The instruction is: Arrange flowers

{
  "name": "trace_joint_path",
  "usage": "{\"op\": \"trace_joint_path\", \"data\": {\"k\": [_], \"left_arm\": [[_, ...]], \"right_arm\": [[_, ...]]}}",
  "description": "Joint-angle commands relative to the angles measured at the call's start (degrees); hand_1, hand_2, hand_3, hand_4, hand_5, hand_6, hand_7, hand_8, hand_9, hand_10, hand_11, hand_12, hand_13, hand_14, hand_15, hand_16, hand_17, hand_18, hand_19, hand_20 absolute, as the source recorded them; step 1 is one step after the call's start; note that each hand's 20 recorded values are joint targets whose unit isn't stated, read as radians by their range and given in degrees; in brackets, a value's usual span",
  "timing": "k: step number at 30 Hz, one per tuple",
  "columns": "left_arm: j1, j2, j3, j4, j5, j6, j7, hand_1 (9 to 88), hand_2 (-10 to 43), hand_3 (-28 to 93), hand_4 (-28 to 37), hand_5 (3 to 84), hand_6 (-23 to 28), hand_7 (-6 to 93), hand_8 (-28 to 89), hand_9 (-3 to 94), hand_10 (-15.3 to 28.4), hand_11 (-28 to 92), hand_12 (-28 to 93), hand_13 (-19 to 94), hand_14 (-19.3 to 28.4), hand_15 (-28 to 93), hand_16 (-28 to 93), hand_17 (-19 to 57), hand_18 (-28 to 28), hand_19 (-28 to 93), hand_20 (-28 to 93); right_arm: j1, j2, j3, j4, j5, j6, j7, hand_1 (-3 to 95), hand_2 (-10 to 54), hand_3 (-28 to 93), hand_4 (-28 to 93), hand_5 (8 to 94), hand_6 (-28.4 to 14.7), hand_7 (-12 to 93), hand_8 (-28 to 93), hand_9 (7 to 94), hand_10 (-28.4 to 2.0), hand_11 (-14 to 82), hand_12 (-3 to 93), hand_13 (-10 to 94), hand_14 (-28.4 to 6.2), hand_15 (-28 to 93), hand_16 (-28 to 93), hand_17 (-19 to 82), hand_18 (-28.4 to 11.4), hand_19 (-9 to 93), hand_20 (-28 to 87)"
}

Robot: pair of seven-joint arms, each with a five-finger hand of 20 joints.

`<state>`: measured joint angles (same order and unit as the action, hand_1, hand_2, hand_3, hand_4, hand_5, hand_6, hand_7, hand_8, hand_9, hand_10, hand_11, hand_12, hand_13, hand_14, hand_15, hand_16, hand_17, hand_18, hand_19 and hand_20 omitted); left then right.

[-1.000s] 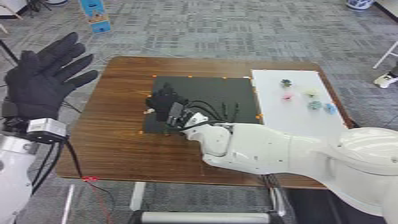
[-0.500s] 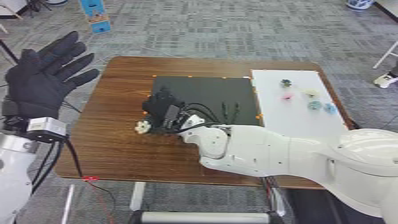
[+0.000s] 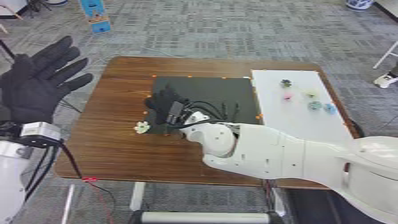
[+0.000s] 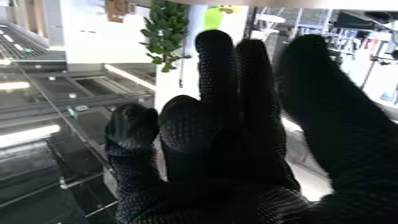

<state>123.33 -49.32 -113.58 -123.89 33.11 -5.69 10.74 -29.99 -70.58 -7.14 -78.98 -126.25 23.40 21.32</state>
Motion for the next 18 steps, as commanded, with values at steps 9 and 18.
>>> {"op": "trace_joint_path", "data": {"k": [9, 18], "left_arm": [[0.6, -0.71, -0.13, -0.52, -0.43, -0.09, -0.09, 21.3, -6.8, 63, -28.3, 28.4, 3.0, 14.0, -8, 23.7, 11.2, 12, 16, 20, 14.5, 12, 4, -9.3, 25.5, 42, 1], [-1.0, -0.15, 1.34, 0.15, -0.40, -0.23, -0.27, 21.3, -6.7, 63, -28.3, 28.4, 3.0, 14.0, -8, 23.8, 11.1, 12, 16, 20, 14.6, 12, 4, -9.3, 25.6, 42, 1]], "right_arm": [[-1.6, 3.4, 7.2, -7.8, 6.1, -20.7, -11.2, 28.7, 18.5, 93, -7, 35.0, 3.9, 17, -15, 81.3, -11.0, 63.6, 33.5, 81, -6.6, 88, 38, 48, -23.9, 93, 71], [-2.0, 0.2, 8.2, -6.4, 6.9, -24.2, -10.1, 23.2, 23.8, 93, -2, 37.1, 2.5, 18, -15, 86.3, -8.9, 67.2, 31.3, 87, -4.9, 90, 39, 56, -23.2, 93, 73]]}}
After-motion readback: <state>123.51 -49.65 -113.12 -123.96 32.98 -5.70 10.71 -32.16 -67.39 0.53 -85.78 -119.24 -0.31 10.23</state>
